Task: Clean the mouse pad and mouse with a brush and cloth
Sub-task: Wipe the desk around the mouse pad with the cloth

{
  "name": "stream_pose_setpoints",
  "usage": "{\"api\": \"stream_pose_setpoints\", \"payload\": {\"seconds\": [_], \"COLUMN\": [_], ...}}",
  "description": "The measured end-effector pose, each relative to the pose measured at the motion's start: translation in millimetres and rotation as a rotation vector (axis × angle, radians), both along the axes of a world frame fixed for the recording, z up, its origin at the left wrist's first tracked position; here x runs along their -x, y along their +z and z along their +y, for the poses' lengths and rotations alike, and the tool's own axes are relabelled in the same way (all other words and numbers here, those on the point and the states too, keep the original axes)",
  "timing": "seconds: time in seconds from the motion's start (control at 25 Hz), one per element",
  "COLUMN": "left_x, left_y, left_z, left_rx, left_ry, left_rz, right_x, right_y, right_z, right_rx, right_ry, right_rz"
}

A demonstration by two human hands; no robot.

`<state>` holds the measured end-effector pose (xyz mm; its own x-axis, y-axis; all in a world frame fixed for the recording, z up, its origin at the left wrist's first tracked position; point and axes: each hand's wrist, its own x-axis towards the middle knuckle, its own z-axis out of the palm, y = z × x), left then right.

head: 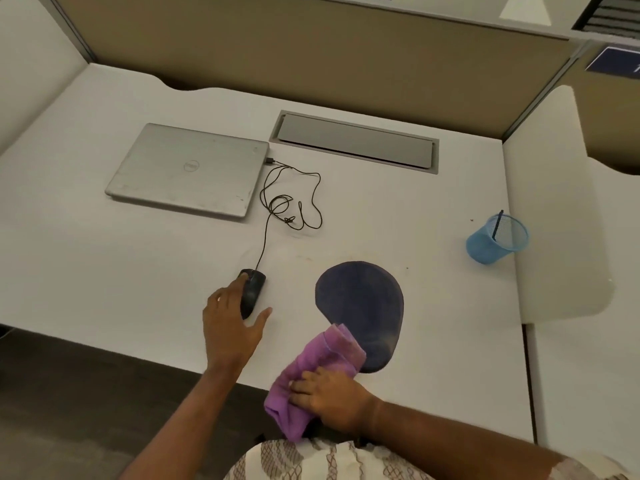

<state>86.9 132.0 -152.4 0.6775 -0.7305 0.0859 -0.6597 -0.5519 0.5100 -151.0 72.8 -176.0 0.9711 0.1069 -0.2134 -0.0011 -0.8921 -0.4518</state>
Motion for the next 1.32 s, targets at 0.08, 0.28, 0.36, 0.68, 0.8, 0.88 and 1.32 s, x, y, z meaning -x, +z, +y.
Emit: {"api": "stream_pose_setpoints", "payload": {"seconds": [0.08, 0.28, 0.36, 0.68, 0.8, 0.88, 1.32], "left_x": [20.8, 60.1, 62.5, 69.2, 76.8, 80.6, 75.0], "left_y": [-1.4, -14.3, -20.1, -21.0, -17.2, -16.0, -17.6], "left_z": [-5.1, -29.4, -32.2, -49.1, -56.2, -61.0, -74.6], "left_rx": [0.024, -0.203, -0.243, -0.251, -0.223, -0.204, -0.264], "left_ry": [-0.254, -0.559, -0.554, -0.496, -0.499, -0.508, -0.510], "left_rz": [-0.037, 0.105, 0.138, 0.203, 0.196, 0.197, 0.207], "right_x": [17.0, 61.4, 89.2, 231.9, 277.6, 311.8, 271.4], "right_y": [-5.4, 0.2, 4.9, 29.4, 48.7, 56.6, 113.0], "right_z": [6.8, 6.3, 0.1, -29.5, -35.0, -32.0, -81.6], "right_rx": [0.001, -0.034, -0.038, -0.073, -0.043, -0.034, -0.019], "right_ry": [-0.035, -0.272, -0.377, -0.776, -0.882, -0.941, -1.147], "right_rz": [-0.012, -0.018, -0.027, 0.219, 0.284, 0.332, 0.097]}}
